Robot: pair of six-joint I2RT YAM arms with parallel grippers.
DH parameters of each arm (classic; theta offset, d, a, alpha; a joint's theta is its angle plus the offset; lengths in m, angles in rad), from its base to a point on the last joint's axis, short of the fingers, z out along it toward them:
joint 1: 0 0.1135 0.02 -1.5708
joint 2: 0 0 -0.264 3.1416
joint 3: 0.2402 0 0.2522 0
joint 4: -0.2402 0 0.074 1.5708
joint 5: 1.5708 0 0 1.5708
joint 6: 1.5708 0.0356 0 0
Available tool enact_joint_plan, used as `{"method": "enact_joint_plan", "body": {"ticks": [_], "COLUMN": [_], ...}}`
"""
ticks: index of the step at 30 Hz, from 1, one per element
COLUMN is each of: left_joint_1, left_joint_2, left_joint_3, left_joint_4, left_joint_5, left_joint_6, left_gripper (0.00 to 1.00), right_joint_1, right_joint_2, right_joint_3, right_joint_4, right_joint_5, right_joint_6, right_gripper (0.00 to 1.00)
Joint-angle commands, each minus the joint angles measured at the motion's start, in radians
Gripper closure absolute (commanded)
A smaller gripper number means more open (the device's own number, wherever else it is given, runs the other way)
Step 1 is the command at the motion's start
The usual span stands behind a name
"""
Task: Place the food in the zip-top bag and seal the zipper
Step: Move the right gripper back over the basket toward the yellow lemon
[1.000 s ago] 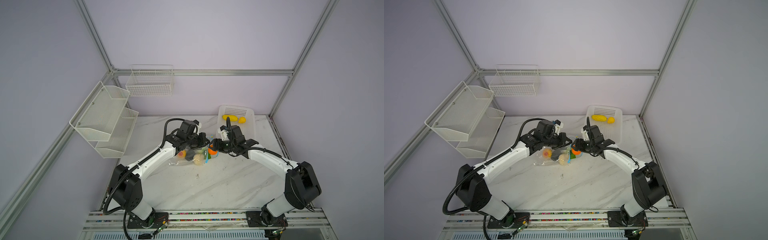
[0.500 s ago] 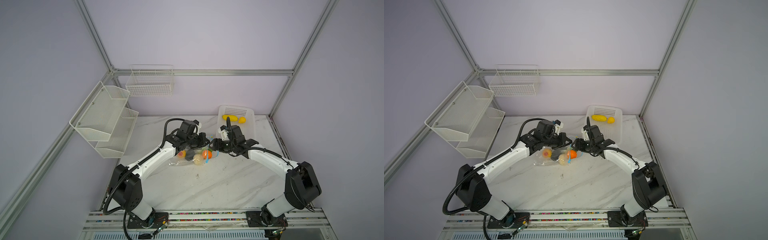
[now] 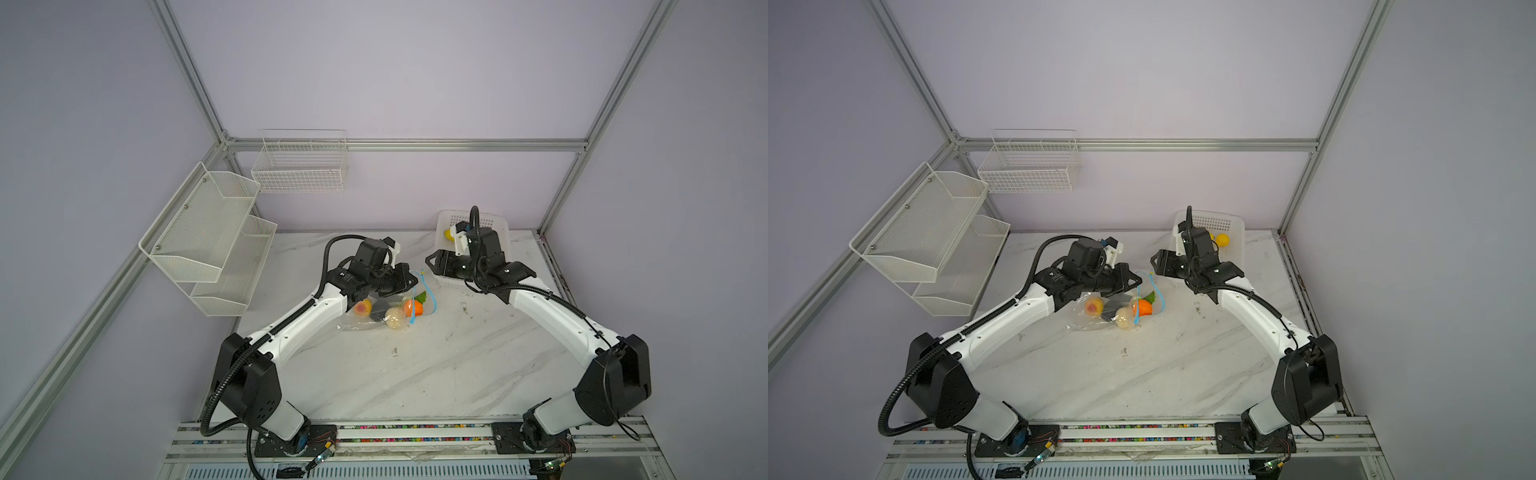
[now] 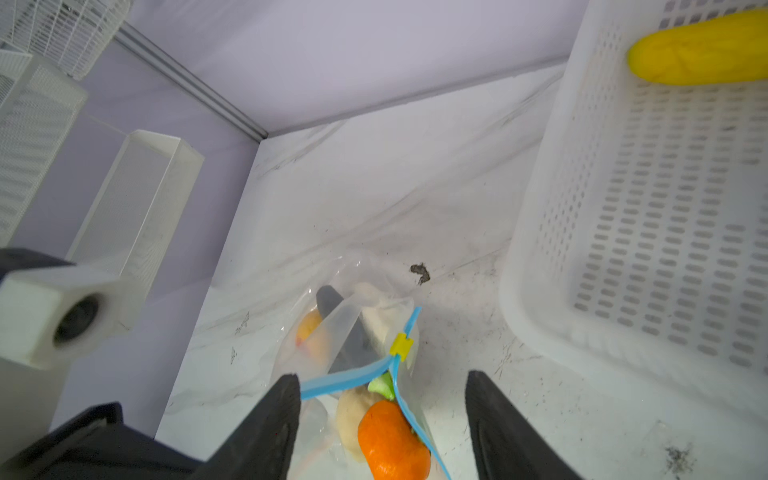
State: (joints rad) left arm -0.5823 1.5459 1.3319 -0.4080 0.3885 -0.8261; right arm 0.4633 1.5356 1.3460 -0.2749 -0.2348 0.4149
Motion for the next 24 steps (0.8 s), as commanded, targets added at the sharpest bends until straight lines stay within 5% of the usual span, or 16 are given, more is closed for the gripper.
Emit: {"method": "enact_joint_plan", "body": {"ticks": [1,7,24], "left_joint_1": [0.007,0.016,0.017], "left_joint_2": [-0.036,-0.03,0.018], "left_joint_3": [-0.031,-0.027,0.013], "left_joint_4": [0.038,0.036,0.003], "left_joint_5": [0.006,0.017,0.033], "left_joint_6": [0.022,0.024,0.028], "left_gripper": [1.0,1.0,1.0], "right_joint_1": [-0.033,-0.15,-0.29], "right_joint_2": [0.091,0.263,0.695], "right_joint_3": [0.073,0.179,0.536], "right_joint_4": [-0.017,0.018,0.011], "right_joint_5": [0.1,0.084,0.486], "right_joint_6": [-0.066,-0.083,-0.171], "right_gripper": [0.34,0.35,0.35]}}
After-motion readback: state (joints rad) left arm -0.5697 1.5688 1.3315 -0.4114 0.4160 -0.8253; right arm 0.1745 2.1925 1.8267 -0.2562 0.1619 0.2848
